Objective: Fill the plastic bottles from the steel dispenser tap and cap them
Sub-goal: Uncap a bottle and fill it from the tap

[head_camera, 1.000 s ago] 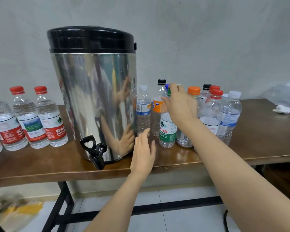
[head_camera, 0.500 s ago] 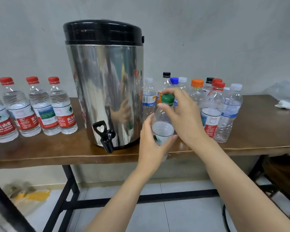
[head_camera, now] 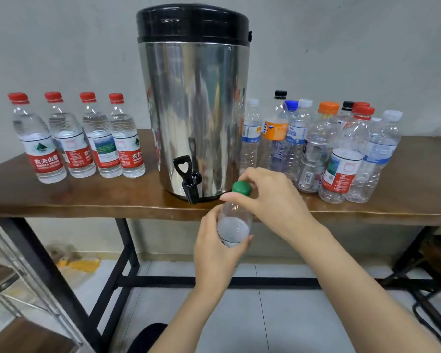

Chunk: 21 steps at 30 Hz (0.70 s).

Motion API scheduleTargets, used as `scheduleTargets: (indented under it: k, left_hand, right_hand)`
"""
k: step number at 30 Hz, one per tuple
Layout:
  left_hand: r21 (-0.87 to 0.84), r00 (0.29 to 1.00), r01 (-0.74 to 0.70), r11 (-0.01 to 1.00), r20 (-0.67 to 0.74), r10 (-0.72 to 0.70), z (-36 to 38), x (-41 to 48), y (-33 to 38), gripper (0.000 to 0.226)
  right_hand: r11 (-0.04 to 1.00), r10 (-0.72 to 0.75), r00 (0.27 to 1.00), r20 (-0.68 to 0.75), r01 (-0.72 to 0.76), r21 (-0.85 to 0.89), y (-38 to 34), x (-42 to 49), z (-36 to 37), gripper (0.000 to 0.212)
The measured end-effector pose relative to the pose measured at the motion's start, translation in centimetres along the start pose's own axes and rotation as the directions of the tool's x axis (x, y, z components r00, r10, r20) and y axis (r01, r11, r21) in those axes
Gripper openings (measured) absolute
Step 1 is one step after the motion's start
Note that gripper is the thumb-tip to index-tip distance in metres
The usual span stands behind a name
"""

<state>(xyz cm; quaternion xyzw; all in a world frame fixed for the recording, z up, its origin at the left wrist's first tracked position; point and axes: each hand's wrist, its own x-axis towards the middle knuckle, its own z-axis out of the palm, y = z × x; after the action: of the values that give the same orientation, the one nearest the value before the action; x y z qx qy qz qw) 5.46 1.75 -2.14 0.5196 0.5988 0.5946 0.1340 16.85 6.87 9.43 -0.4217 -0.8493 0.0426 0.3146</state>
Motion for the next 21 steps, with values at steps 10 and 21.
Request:
scheduleTargets:
  k: [10, 21]
  left_hand:
    - [-0.009, 0.997, 0.057, 0.998, 0.050, -0.056, -1.0, -0.8, -3.2, 0.076]
    - [0.044, 0.995, 0.075, 0.996, 0.066, -0.078, -1.3, -1.2, -4.6, 0.077]
  right_hand:
    - [0.959, -0.199, 0.925, 0.323, 0.116, 0.258, 1.3, 0.4, 0.4, 0.033]
    - [0.996, -0.073, 0.933, 0.352, 0.053, 0.066, 0.2, 1.1, 1.8, 0.025]
